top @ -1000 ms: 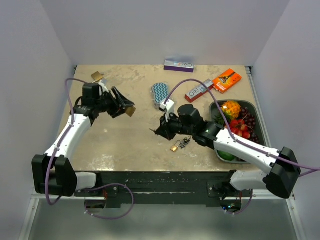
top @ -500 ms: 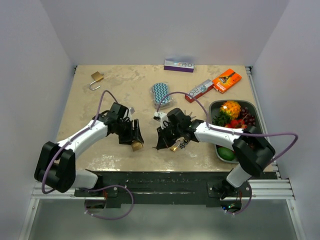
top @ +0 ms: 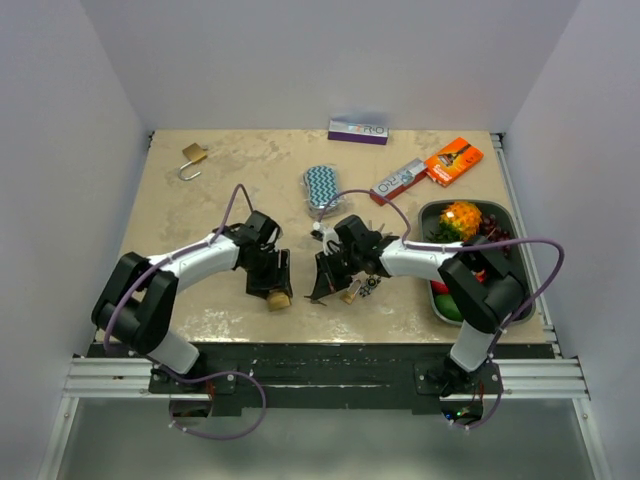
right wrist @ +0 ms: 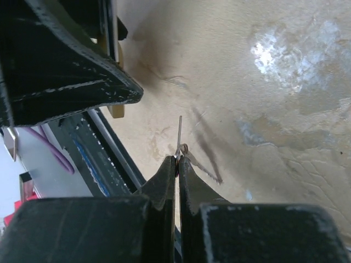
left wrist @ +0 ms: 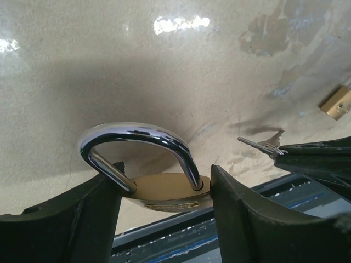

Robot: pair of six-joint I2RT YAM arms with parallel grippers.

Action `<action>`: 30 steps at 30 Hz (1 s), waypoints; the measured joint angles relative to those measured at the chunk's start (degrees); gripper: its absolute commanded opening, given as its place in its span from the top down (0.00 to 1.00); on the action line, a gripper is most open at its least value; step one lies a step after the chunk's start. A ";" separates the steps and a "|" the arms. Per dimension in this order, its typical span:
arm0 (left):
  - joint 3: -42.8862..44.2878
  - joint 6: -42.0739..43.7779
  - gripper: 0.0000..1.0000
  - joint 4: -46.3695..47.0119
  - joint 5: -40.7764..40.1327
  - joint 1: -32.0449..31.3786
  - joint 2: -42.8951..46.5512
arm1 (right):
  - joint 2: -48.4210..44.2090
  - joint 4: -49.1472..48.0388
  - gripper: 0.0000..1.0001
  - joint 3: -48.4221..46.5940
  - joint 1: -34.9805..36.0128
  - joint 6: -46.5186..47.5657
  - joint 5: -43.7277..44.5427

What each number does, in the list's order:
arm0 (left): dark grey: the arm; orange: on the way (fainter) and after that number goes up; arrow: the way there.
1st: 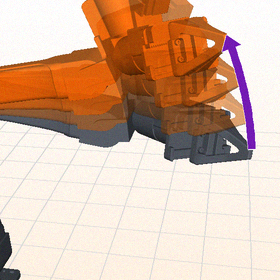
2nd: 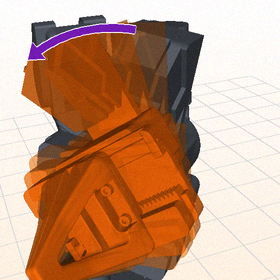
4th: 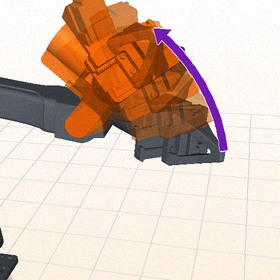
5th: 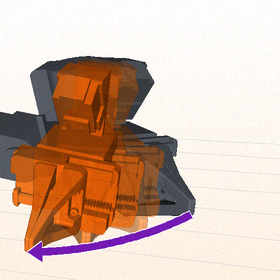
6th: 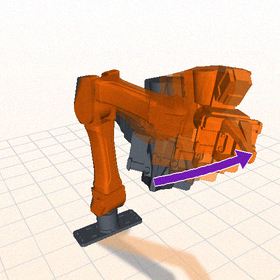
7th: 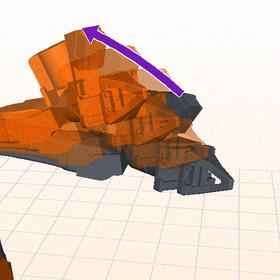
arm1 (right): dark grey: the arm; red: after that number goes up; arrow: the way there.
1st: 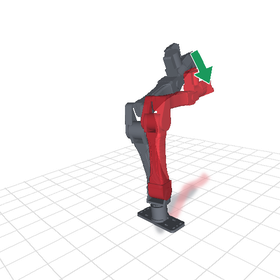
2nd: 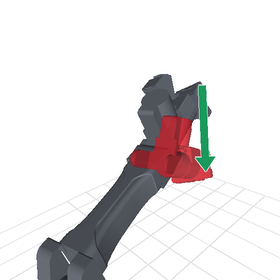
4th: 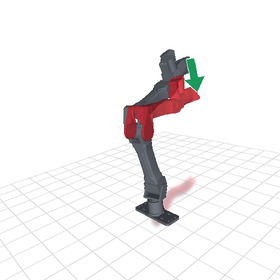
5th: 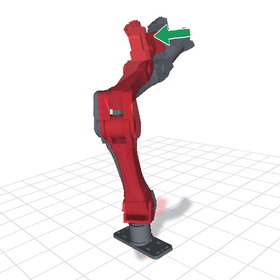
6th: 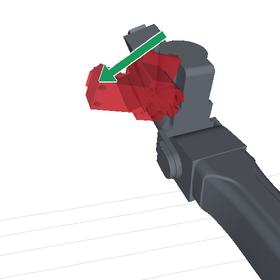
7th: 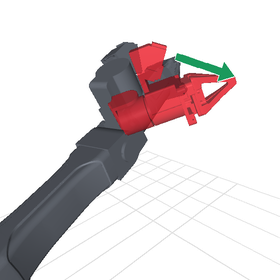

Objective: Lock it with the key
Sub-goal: Place the key at the center of the board.

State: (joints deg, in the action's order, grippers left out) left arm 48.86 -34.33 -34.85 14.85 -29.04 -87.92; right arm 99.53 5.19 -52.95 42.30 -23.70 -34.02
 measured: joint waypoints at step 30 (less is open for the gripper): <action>8.20 0.57 0.65 -2.84 -8.94 -7.10 -8.83 | 5.16 -5.35 0.70 -0.52 -1.84 -7.45 -1.95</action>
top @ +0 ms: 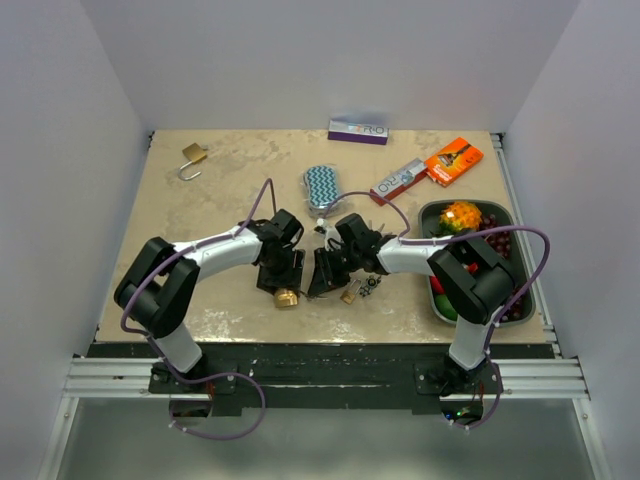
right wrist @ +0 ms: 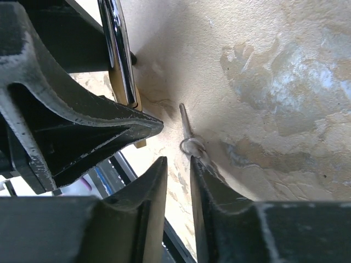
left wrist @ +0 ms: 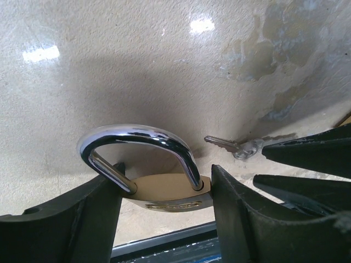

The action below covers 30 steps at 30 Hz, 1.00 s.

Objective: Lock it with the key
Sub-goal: Place the key at the center of the board.

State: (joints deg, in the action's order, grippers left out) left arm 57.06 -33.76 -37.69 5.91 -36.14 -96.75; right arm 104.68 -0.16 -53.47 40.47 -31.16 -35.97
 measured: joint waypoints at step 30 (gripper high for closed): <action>2.08 3.56 0.42 -2.64 -5.73 -0.70 -2.03 | -2.69 2.91 0.01 -0.81 -0.92 0.37 1.09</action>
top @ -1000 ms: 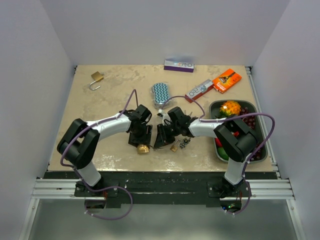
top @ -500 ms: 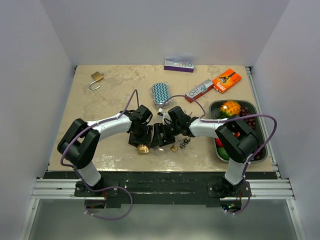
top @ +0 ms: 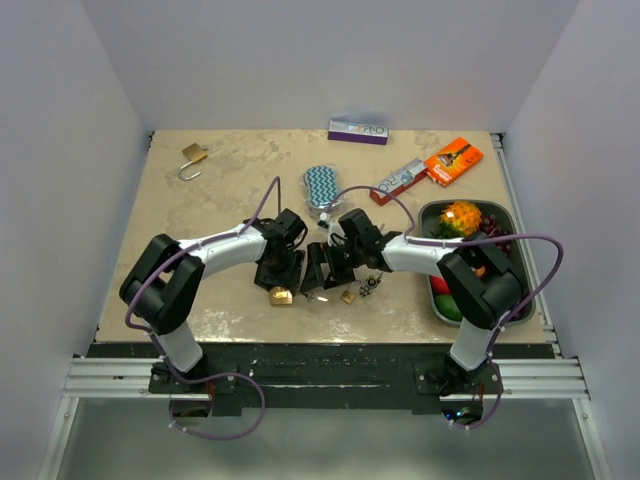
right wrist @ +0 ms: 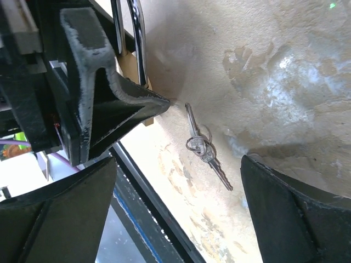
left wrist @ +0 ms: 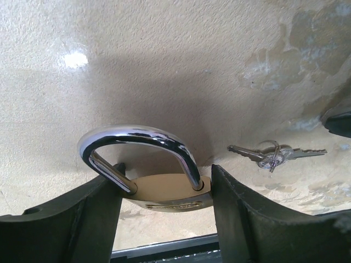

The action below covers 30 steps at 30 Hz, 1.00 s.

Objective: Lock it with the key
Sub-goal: Place the key at the center of the board.

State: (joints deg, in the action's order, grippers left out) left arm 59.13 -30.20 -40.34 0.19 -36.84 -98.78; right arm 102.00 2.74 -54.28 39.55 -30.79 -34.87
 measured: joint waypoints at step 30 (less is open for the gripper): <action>23.67 13.86 0.01 0.90 9.64 27.41 7.93 | -17.09 10.29 0.01 -5.44 -1.60 16.00 6.29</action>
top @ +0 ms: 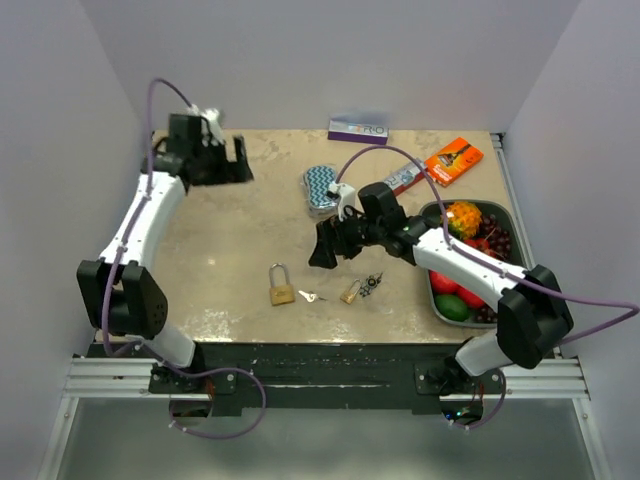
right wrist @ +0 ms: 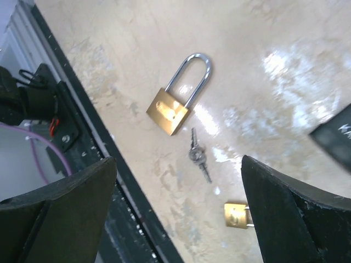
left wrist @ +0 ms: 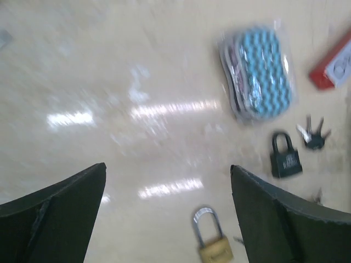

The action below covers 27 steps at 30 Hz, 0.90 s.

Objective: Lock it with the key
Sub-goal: Place the key at the center of the board, then move the lock to the center of the board.

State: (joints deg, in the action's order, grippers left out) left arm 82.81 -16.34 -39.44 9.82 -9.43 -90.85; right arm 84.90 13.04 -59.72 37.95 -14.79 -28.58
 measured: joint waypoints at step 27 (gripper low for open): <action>40.37 28.37 0.44 11.21 7.89 26.58 -47.60 | -0.83 1.79 0.01 -1.64 -3.26 4.15 1.99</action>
State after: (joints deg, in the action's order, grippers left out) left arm 123.17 12.03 -28.23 17.72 17.15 -138.45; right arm 84.07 14.83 -61.36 34.70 -10.63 -26.59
